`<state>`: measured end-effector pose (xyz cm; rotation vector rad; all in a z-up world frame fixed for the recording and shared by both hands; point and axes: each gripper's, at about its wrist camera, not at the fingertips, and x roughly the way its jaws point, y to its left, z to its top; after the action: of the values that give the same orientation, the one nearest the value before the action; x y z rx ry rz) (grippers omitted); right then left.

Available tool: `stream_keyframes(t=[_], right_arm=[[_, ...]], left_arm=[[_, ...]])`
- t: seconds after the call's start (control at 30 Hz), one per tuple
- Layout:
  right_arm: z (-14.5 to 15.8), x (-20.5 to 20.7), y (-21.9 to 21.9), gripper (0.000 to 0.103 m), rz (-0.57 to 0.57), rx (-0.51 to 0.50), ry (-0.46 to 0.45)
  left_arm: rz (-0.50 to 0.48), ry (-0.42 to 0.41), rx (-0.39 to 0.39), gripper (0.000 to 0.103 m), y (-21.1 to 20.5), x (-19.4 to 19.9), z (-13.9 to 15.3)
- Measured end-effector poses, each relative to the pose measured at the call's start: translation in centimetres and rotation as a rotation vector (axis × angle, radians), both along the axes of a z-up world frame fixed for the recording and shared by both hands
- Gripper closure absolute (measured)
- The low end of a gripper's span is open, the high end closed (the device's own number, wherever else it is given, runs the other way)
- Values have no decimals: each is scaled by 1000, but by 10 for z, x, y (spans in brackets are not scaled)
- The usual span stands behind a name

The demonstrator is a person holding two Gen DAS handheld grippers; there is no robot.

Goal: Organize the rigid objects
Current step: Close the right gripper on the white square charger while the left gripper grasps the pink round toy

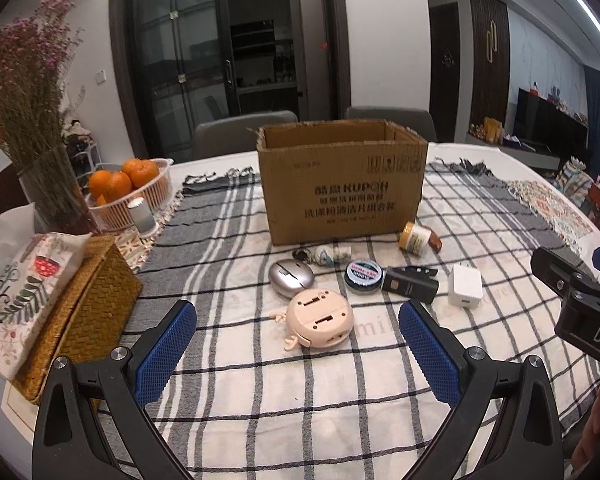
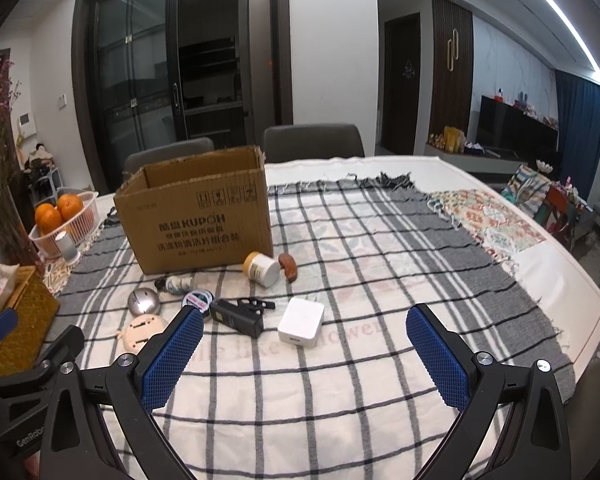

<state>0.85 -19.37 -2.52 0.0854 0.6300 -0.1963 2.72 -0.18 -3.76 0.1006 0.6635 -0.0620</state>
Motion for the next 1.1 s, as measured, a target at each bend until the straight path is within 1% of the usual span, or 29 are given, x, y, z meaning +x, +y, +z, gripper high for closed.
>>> stream_keyframes(t=[0.2, 0.3, 0.47, 0.7, 0.9, 1.0, 1.1], right_arm=[[-20, 16, -3, 0, 0, 34, 62], [-31, 26, -4, 0, 5, 59, 93], [-48, 44, -8, 0, 0, 66, 134], [-72, 65, -19, 1, -21, 123, 193], [-91, 80, -26, 3, -40, 144, 238], [-97, 84, -27, 5, -46, 151, 252], [-102, 89, -28, 6, -55, 146, 260]], left_arm=[[-7, 48, 12, 0, -2, 15, -16], [1, 79, 5, 0, -3, 23, -25], [14, 141, -5, 0, -7, 41, -43], [34, 201, -24, 0, -11, 60, -63], [61, 237, -35, 0, -15, 74, -77], [79, 239, -29, 0, -16, 80, -81], [89, 257, -37, 0, -15, 86, -86]])
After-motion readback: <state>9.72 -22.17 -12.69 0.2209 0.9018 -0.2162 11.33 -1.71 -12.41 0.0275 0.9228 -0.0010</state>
